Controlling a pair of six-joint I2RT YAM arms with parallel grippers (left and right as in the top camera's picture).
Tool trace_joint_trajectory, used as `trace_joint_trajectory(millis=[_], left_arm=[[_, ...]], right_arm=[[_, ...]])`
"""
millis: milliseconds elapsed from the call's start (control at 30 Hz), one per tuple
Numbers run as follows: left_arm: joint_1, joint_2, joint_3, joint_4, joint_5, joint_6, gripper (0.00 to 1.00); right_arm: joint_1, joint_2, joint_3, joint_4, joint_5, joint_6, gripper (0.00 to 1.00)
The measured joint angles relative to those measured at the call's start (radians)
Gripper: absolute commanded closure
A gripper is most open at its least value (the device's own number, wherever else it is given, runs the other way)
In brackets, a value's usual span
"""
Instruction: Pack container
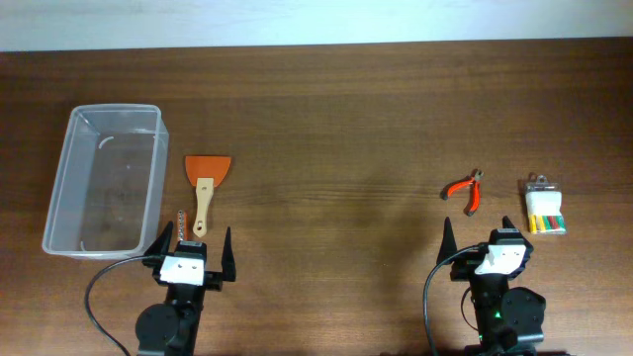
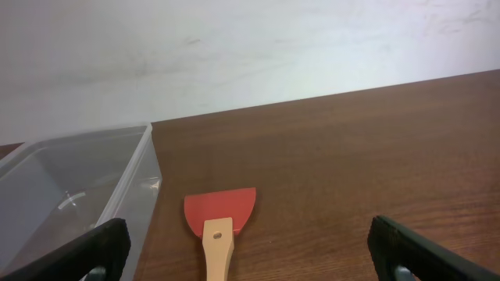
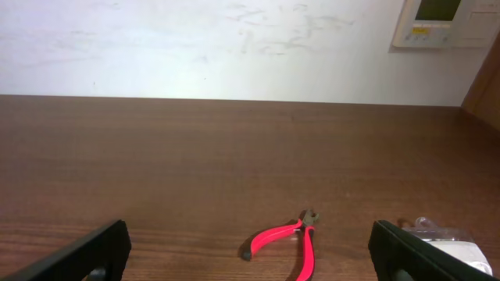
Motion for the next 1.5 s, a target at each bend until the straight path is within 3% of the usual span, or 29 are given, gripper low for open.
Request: trace_joint_trajectory(millis=[933, 1133, 1300, 1500], left_arm=[[0.000, 0.000, 0.000, 0.004, -0.010, 0.000, 0.01], [0.000, 0.000, 0.002, 0.018, -0.023, -0.057, 0.01], [0.000, 0.083, 0.156, -0.229, -0.111, -0.171, 0.01], [0.000, 0.385, 0.555, -0.480, -0.243, -0.262, 0.01]], right_arm=[[0.000, 0.000, 0.000, 0.000, -0.008, 0.002, 0.01], [0.000, 0.003, 0.000, -0.006, -0.081, 0.089, 0.01], [0.000, 0.084, 0.083, -0.083, -0.127, 0.117, 0.01], [0.000, 0.385, 0.478, -0.386, -0.162, 0.131, 0.01]])
